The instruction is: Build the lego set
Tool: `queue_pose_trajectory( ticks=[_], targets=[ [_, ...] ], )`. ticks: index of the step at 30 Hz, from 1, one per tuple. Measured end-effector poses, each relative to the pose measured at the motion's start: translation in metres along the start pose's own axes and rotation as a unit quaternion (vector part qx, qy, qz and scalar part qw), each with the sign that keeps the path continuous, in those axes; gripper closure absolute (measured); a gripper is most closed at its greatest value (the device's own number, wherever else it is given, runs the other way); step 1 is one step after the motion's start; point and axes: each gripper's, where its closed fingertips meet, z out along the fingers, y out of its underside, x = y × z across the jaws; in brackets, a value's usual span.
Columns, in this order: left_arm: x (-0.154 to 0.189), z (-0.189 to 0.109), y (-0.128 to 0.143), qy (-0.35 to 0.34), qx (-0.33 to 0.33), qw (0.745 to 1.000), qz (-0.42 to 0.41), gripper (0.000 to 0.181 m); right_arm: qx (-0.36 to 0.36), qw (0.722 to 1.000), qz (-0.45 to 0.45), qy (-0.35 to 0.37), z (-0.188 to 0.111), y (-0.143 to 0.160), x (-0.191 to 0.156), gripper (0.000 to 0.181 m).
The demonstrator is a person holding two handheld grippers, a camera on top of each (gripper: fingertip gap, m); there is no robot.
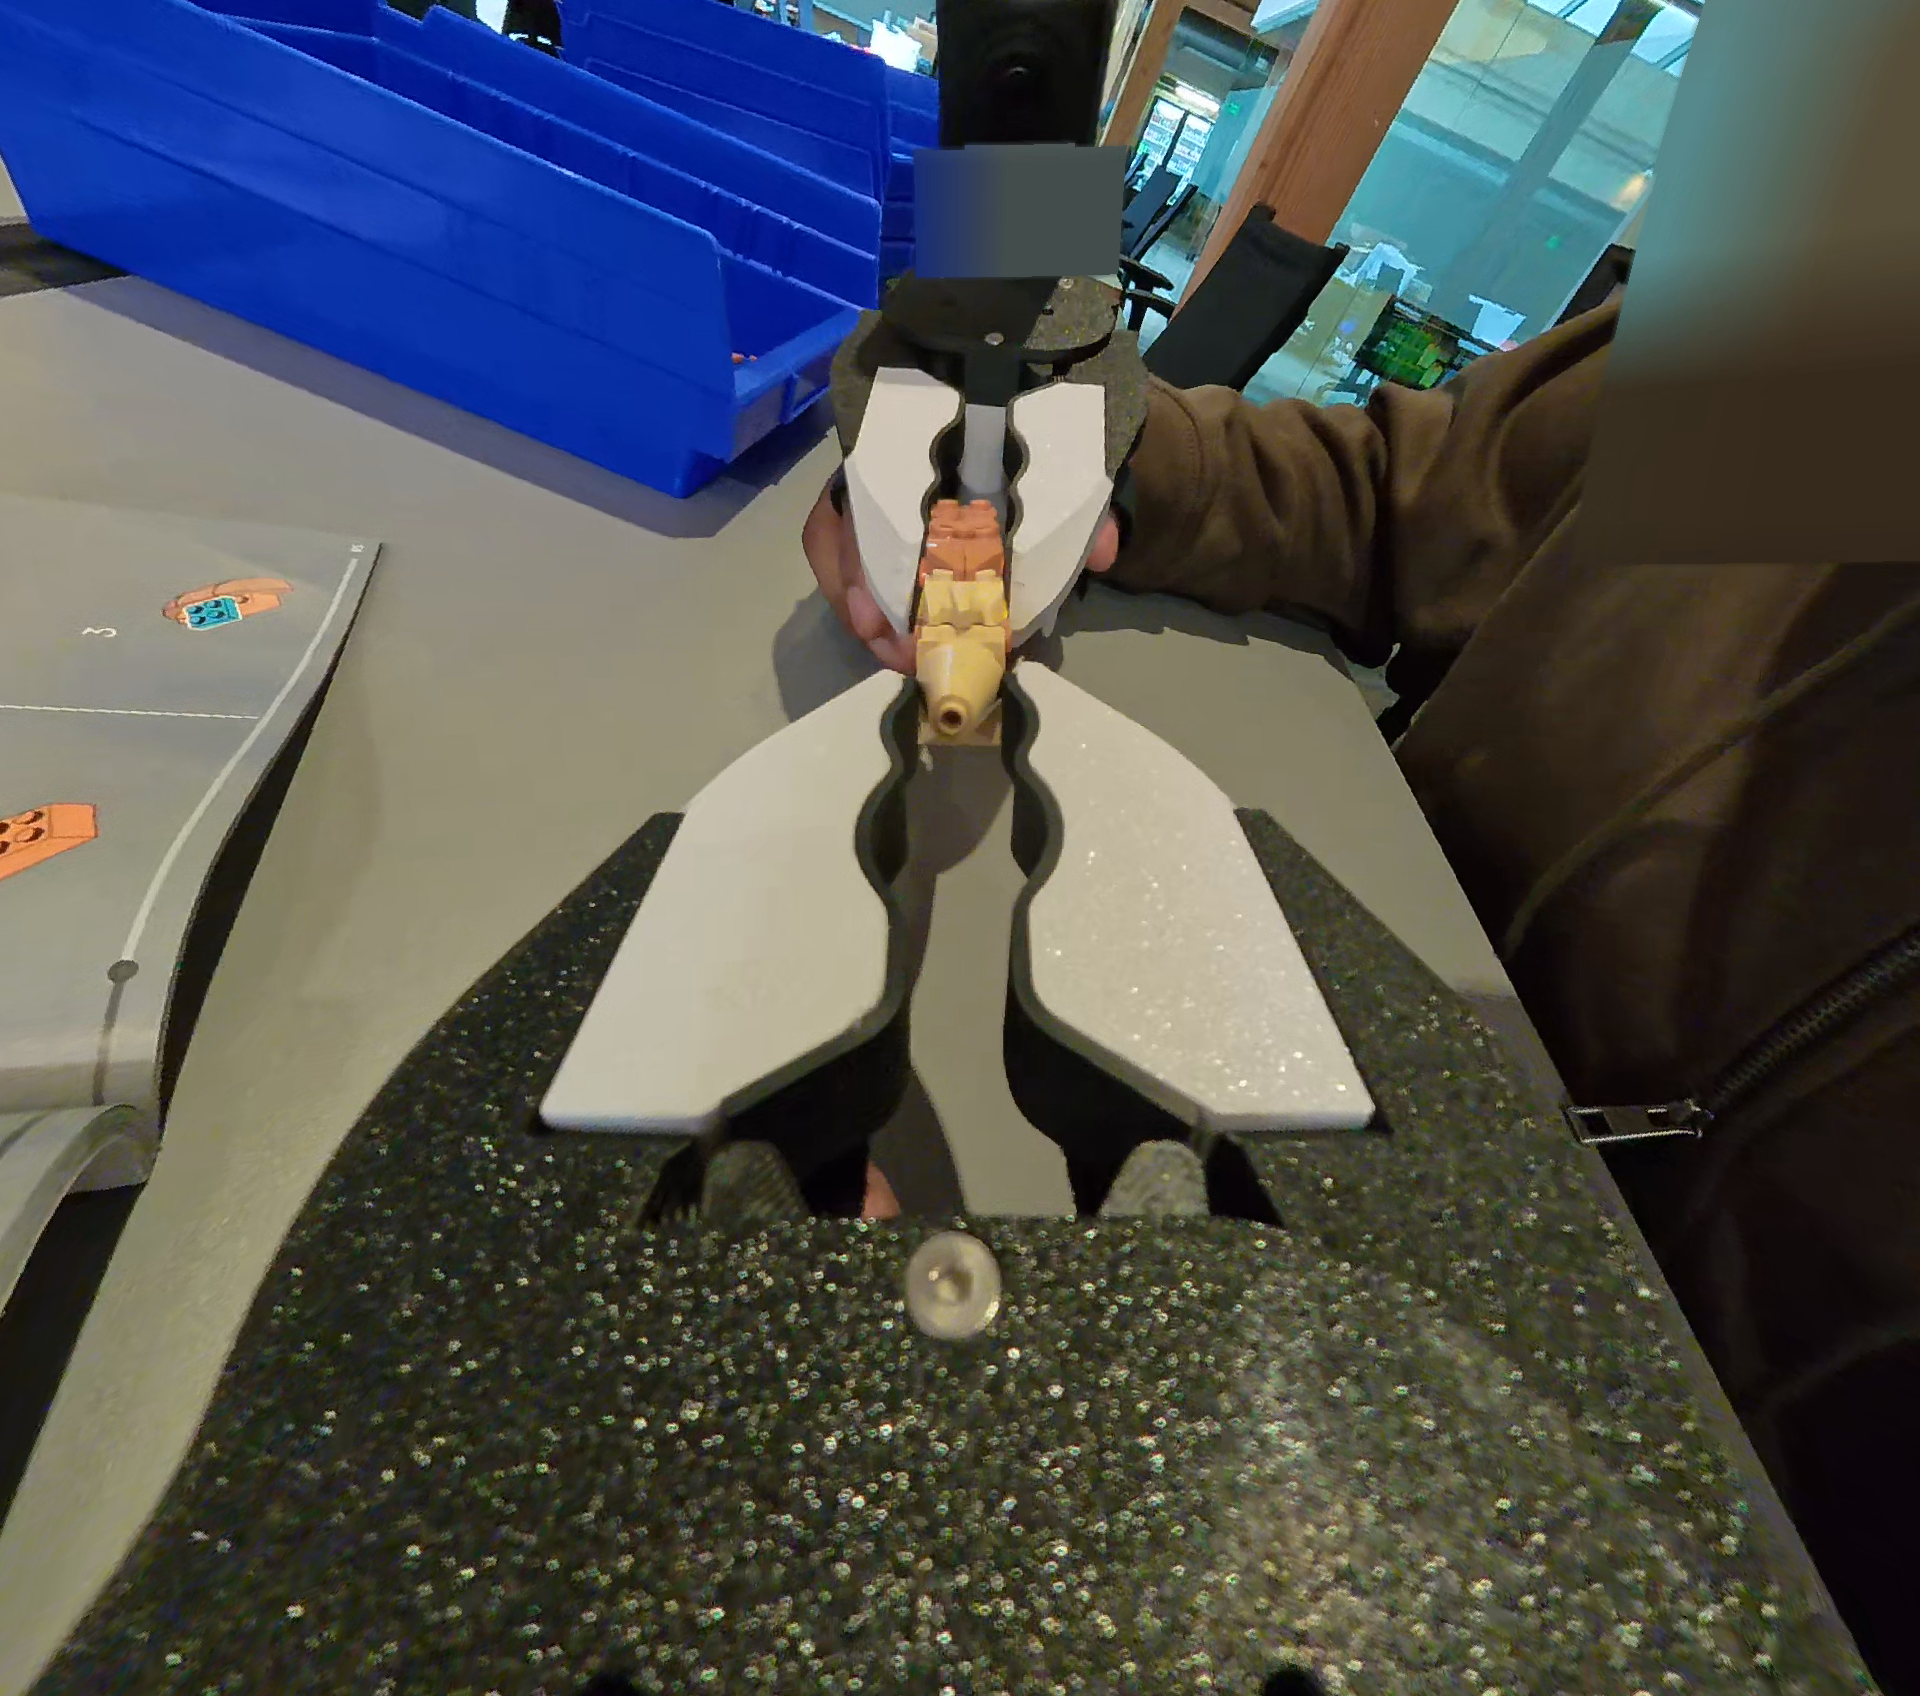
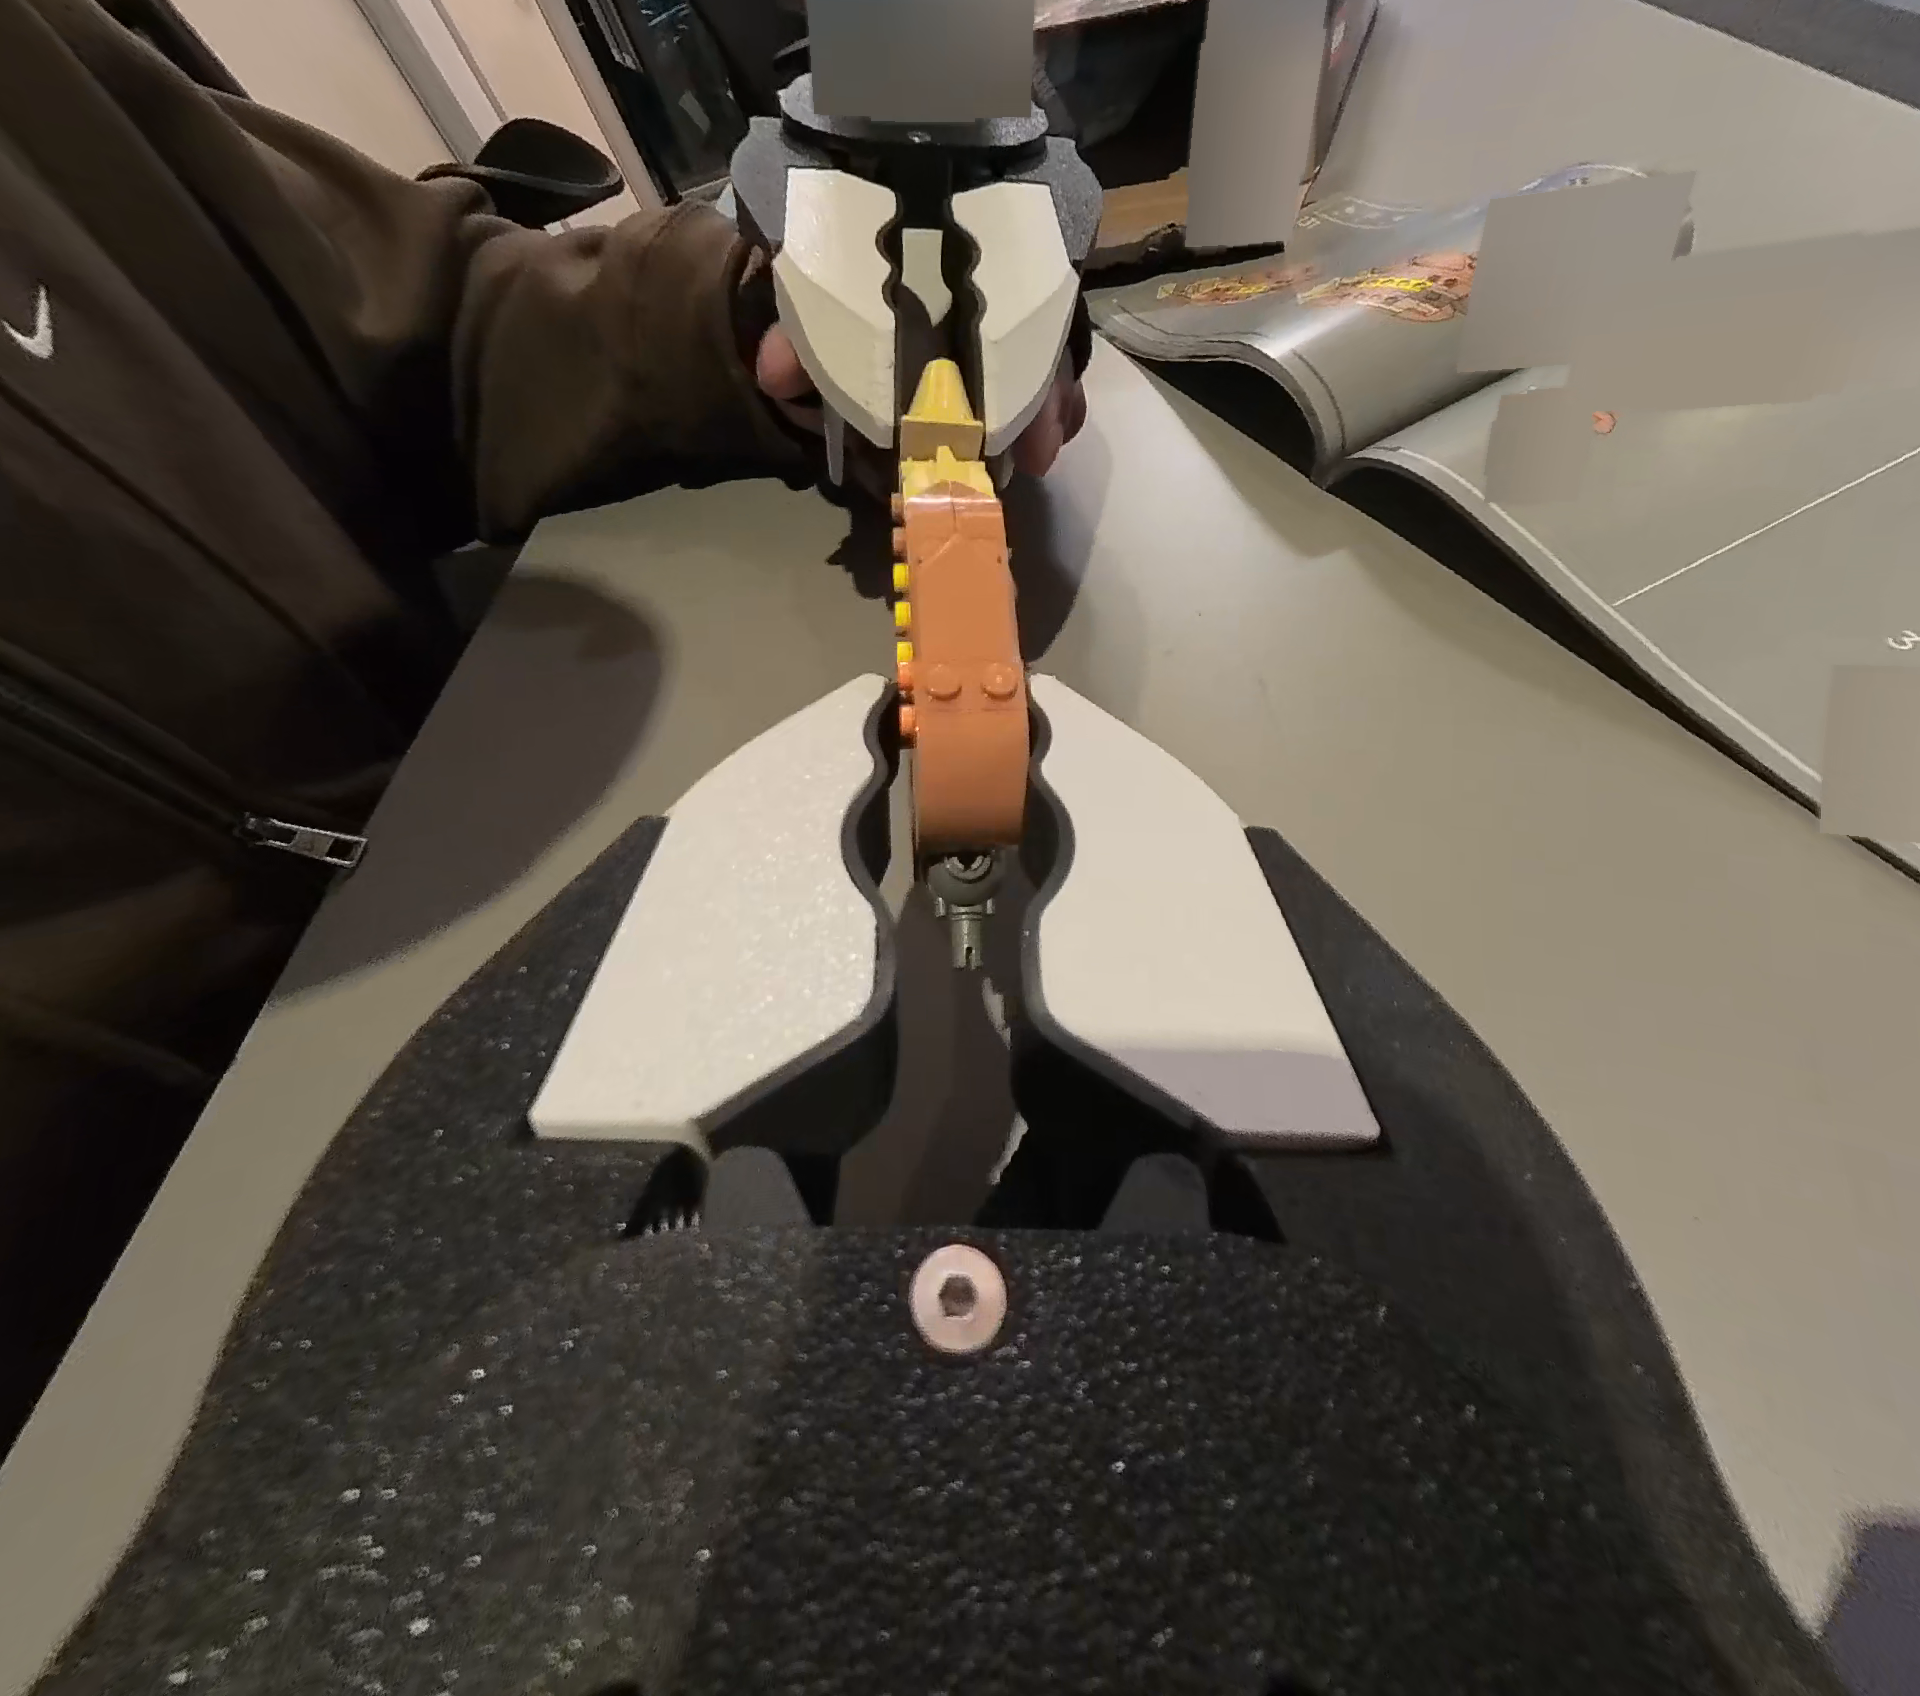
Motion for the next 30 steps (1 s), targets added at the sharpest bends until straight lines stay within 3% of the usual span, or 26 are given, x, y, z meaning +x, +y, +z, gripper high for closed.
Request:
queue_pose_trajectory(
  ticks=[30],
  targets=[
    [0.000,0.000,-0.018,0.008,0.075,0.996,-0.055,0.166,0.135,0.989,0.059,0.010,-0.009,-0.035,0.000,0.161]
  ],
)
